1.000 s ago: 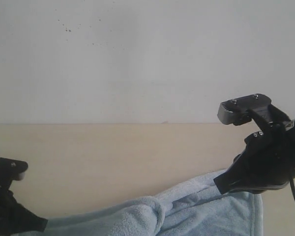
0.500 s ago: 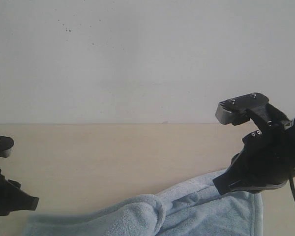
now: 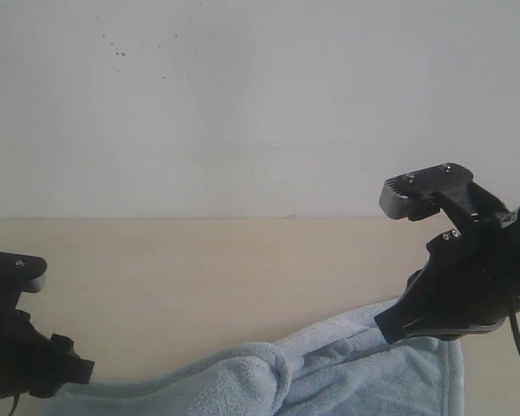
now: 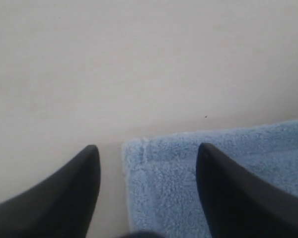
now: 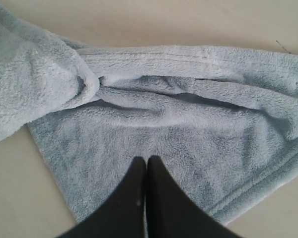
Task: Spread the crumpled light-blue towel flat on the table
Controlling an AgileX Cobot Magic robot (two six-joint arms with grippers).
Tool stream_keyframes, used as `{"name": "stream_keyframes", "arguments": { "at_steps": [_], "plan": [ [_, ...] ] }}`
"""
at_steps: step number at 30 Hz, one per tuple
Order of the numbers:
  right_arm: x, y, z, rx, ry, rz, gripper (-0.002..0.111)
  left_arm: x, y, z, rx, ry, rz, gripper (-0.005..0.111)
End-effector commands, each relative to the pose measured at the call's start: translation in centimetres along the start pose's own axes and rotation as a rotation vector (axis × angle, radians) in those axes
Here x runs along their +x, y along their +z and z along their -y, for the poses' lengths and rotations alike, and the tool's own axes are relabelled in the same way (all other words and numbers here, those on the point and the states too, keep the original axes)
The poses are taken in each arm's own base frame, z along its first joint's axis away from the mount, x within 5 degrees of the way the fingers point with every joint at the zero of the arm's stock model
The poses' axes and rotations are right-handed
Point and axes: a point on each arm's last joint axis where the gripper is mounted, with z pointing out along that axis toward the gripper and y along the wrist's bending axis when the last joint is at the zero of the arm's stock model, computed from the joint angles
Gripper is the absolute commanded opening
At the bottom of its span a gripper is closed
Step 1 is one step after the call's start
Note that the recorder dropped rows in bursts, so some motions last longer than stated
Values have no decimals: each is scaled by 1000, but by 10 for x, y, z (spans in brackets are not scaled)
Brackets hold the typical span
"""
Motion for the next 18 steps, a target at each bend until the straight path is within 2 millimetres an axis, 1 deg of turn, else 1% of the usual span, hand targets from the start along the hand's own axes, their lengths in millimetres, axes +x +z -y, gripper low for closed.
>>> {"name": "stream_keyframes", "arguments": {
  "at_steps": [1, 6, 11, 13, 14, 15, 16, 18],
  "plan": [
    [-1, -3, -1, -4, 3, 18, 0, 10, 17, 4, 50, -8, -55, 56],
    [-1, -3, -1, -2, 2, 23, 0, 21, 34, 6, 65, -8, -118, 56],
    [-1, -3, -1, -4, 6, 26, 0, 26, 46, 7, 66, -14, -158, 56],
    [-1, -3, -1, -4, 1, 26, 0, 30, 50, 7, 65, -14, -177, 51],
    [-1, -3, -1, -4, 0, 26, 0, 34, 54, 7, 64, -14, -197, 39],
    [-1, -3, -1, -5, 3, 27, 0, 35, 55, 7, 63, -13, -205, 31],
    [-1, -3, -1, -5, 3, 27, 0, 38, 58, 7, 63, -13, -220, 15],
    [-1, -3, -1, -6, 3, 25, 0, 37, 58, 7, 62, -25, -218, 4]
  ]
}}
